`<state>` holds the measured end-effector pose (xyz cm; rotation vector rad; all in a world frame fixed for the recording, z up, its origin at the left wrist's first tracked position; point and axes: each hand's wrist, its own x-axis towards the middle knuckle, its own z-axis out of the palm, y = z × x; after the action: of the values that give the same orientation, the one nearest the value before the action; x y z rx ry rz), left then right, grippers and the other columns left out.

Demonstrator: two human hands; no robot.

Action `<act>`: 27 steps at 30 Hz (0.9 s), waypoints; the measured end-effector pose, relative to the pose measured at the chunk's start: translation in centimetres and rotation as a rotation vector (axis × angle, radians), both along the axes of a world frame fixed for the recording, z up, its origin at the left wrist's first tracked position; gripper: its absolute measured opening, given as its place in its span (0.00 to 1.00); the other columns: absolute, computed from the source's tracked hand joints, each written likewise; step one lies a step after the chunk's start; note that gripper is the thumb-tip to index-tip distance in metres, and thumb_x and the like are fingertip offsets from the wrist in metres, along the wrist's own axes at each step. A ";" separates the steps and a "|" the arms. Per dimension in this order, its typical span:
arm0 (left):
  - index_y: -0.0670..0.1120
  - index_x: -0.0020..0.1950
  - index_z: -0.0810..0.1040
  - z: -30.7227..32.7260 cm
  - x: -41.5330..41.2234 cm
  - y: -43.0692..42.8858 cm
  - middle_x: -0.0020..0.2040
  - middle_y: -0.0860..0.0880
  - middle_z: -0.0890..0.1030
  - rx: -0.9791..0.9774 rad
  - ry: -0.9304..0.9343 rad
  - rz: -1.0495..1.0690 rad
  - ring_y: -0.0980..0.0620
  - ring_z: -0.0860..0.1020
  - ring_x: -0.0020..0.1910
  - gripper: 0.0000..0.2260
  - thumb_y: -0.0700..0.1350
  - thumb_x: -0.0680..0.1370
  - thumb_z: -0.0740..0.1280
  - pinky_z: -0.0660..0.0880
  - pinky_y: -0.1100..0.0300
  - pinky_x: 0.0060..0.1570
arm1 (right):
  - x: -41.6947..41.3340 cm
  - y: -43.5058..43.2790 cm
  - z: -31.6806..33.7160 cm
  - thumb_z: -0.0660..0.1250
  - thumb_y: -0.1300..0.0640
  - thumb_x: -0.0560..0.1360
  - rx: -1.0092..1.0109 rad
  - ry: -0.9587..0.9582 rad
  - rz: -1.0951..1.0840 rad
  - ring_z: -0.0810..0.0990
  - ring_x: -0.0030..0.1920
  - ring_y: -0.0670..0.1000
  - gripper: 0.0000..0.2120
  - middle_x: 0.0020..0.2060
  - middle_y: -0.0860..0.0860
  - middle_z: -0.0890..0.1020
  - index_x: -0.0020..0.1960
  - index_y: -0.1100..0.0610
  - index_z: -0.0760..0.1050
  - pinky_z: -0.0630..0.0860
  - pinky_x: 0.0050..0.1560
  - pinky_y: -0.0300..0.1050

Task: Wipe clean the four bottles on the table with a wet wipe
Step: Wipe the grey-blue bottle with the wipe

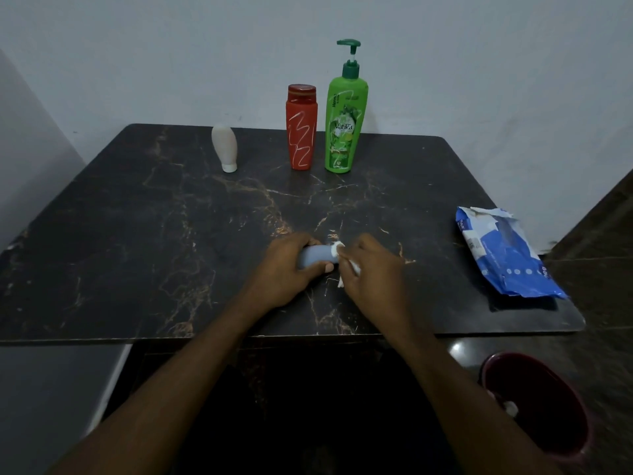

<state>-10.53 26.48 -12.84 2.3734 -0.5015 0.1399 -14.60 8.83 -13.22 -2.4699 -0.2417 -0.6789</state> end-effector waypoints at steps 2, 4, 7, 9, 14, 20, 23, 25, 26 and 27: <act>0.47 0.55 0.80 -0.1 -0.1 0.0 0.49 0.56 0.79 -0.010 -0.016 -0.008 0.60 0.75 0.46 0.14 0.52 0.74 0.78 0.67 0.73 0.44 | -0.4 -0.2 -0.1 0.69 0.58 0.75 -0.001 0.026 0.007 0.74 0.35 0.46 0.04 0.38 0.44 0.71 0.46 0.55 0.83 0.72 0.36 0.41; 0.48 0.54 0.78 -0.2 -0.3 0.0 0.50 0.55 0.78 -0.019 -0.054 -0.033 0.59 0.75 0.47 0.13 0.49 0.74 0.77 0.69 0.69 0.45 | -0.6 -0.8 0.1 0.70 0.59 0.74 0.038 0.026 0.012 0.75 0.35 0.46 0.03 0.37 0.46 0.73 0.43 0.56 0.83 0.72 0.36 0.40; 0.50 0.52 0.74 -0.2 -0.6 0.1 0.52 0.56 0.74 0.016 -0.160 -0.080 0.58 0.73 0.47 0.13 0.43 0.74 0.76 0.69 0.66 0.45 | -0.3 -1.4 1.2 0.72 0.62 0.74 0.105 -0.037 -0.002 0.77 0.34 0.46 0.02 0.38 0.50 0.78 0.42 0.59 0.83 0.73 0.35 0.36; 0.48 0.52 0.73 -0.2 -0.9 0.1 0.54 0.55 0.72 0.056 -0.228 -0.091 0.56 0.74 0.47 0.12 0.41 0.75 0.75 0.73 0.61 0.44 | 0.1 -1.3 1.8 0.72 0.61 0.75 0.122 -0.053 0.014 0.77 0.35 0.45 0.02 0.39 0.50 0.79 0.45 0.59 0.83 0.74 0.37 0.35; 0.44 0.52 0.74 0.0 -1.3 0.0 0.54 0.50 0.72 0.084 -0.324 -0.126 0.54 0.73 0.43 0.10 0.37 0.75 0.72 0.74 0.57 0.40 | -0.5 -0.1 0.8 0.69 0.57 0.77 0.037 -0.004 0.084 0.73 0.34 0.43 0.04 0.39 0.44 0.72 0.48 0.55 0.82 0.67 0.35 0.32; 0.45 0.52 0.71 -0.3 -1.2 0.0 0.54 0.53 0.69 0.054 -0.311 -0.128 0.58 0.70 0.42 0.11 0.38 0.76 0.72 0.67 0.68 0.39 | -0.9 -0.8 1.0 0.72 0.63 0.73 0.139 -0.105 0.037 0.75 0.33 0.44 0.02 0.38 0.48 0.77 0.42 0.58 0.82 0.71 0.34 0.33; 0.45 0.51 0.71 -0.3 -1.2 -0.1 0.54 0.52 0.70 0.029 -0.304 -0.126 0.56 0.71 0.42 0.10 0.39 0.77 0.72 0.70 0.64 0.38 | -0.1 -0.5 1.5 0.71 0.62 0.75 0.118 -0.128 0.074 0.78 0.36 0.47 0.04 0.41 0.51 0.79 0.49 0.58 0.83 0.76 0.37 0.41; 0.45 0.51 0.71 -0.3 -1.2 0.0 0.54 0.52 0.70 0.030 -0.307 -0.130 0.57 0.70 0.42 0.10 0.38 0.77 0.72 0.67 0.67 0.37 | 0.1 -0.3 1.1 0.71 0.61 0.75 0.086 -0.114 0.099 0.77 0.37 0.47 0.05 0.41 0.50 0.78 0.50 0.58 0.83 0.76 0.37 0.43; 0.45 0.51 0.71 -0.2 -1.3 0.0 0.54 0.52 0.70 0.035 -0.309 -0.130 0.57 0.70 0.42 0.11 0.37 0.77 0.71 0.66 0.68 0.37 | 0.0 -0.3 0.9 0.71 0.61 0.75 0.075 -0.096 0.107 0.76 0.36 0.46 0.04 0.41 0.49 0.77 0.49 0.58 0.82 0.75 0.36 0.41; 0.45 0.51 0.70 -0.2 -1.3 0.0 0.54 0.52 0.70 0.037 -0.311 -0.128 0.57 0.70 0.42 0.11 0.37 0.76 0.71 0.67 0.67 0.37 | -0.1 -0.4 0.7 0.71 0.61 0.75 0.071 -0.084 0.108 0.75 0.35 0.45 0.03 0.40 0.49 0.77 0.48 0.58 0.82 0.74 0.34 0.39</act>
<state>-11.80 26.50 -13.06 2.3581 -0.8069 0.4488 -14.72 8.39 -12.49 -2.3457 -0.3739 -0.7329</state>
